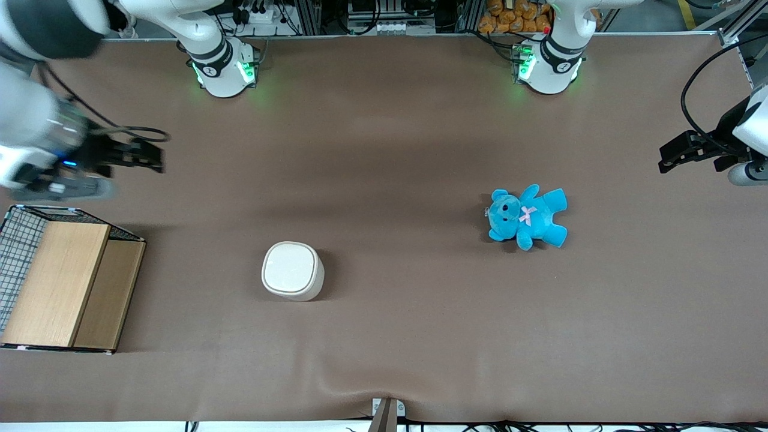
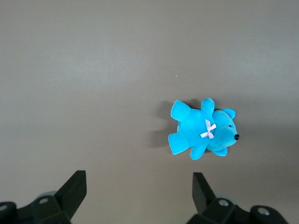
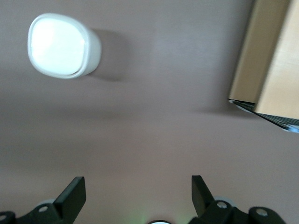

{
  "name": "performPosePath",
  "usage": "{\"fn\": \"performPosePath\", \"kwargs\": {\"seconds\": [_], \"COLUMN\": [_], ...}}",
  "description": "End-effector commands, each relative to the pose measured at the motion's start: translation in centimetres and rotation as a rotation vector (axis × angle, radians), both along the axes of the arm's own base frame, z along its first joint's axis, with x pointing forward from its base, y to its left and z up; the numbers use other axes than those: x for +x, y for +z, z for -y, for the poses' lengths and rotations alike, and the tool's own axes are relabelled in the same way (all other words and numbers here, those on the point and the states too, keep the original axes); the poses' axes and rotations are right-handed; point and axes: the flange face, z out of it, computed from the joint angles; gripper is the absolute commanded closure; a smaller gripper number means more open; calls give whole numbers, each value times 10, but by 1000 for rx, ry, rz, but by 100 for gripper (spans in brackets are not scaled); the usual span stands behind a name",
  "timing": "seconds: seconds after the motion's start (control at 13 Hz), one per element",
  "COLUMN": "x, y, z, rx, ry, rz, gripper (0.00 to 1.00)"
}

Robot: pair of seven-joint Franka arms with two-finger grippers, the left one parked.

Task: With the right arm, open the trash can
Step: 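Move the right gripper over the white trash can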

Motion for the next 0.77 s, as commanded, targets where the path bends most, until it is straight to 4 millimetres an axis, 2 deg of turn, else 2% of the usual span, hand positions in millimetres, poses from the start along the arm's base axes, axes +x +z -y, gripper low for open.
{"fn": "performPosePath", "kwargs": {"seconds": [0.0, 0.08, 0.23, 0.31, 0.46, 0.54, 0.69], "x": [5, 8, 11, 11, 19, 24, 29], "y": [-15, -14, -14, -14, -19, -29, -48], "z": [-37, -47, -53, -58, -79, -93, -123], "rx": [41, 97, 134, 135, 145, 150, 145], "ry": [35, 24, 17, 16, 37, 50, 71], "rz": [-31, -12, 17, 25, 88, 105, 134], "gripper": [0, 0, 2, 22, 42, 58, 71]}}
